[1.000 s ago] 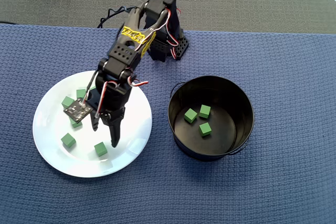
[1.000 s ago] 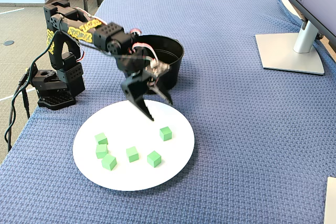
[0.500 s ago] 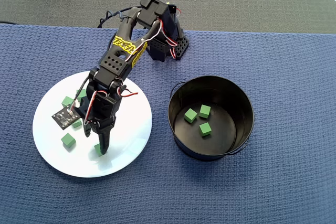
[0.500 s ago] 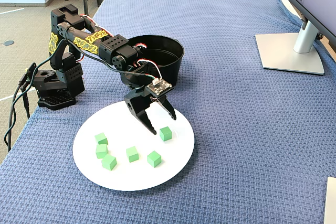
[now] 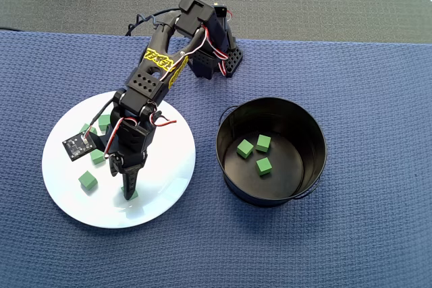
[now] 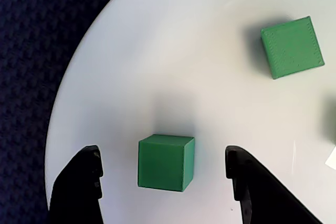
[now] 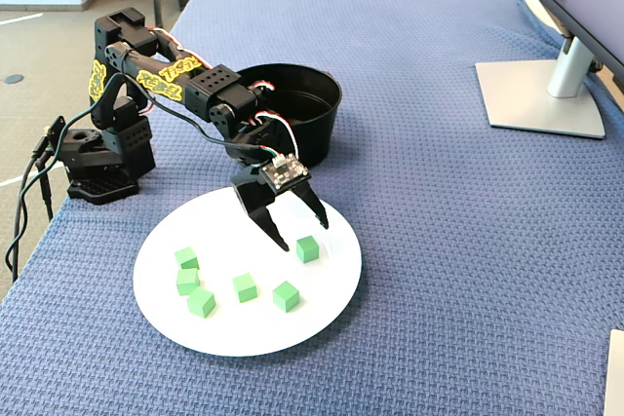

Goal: Pick up the green cubes from the white plate and place them in the black recipient

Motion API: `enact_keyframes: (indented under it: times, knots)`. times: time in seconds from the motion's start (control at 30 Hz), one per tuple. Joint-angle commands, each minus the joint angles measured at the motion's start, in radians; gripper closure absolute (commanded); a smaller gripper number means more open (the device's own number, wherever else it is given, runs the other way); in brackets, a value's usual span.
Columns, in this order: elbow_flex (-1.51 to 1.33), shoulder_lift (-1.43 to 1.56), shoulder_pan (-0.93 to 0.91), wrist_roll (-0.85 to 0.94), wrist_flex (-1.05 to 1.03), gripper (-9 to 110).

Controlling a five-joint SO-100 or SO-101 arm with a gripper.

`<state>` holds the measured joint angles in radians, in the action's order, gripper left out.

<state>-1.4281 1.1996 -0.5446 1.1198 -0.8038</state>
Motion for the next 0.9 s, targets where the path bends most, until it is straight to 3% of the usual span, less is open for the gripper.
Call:
enact_keyframes:
  times: [0.0, 0.67, 0.87]
  knots:
    - [0.04, -0.002, 0.015, -0.017, 0.0, 79]
    - [0.112, -0.121, 0.032, -0.035, 0.005, 82]
    - [0.126, -0.141, 0.034, -0.046, 0.009, 93]
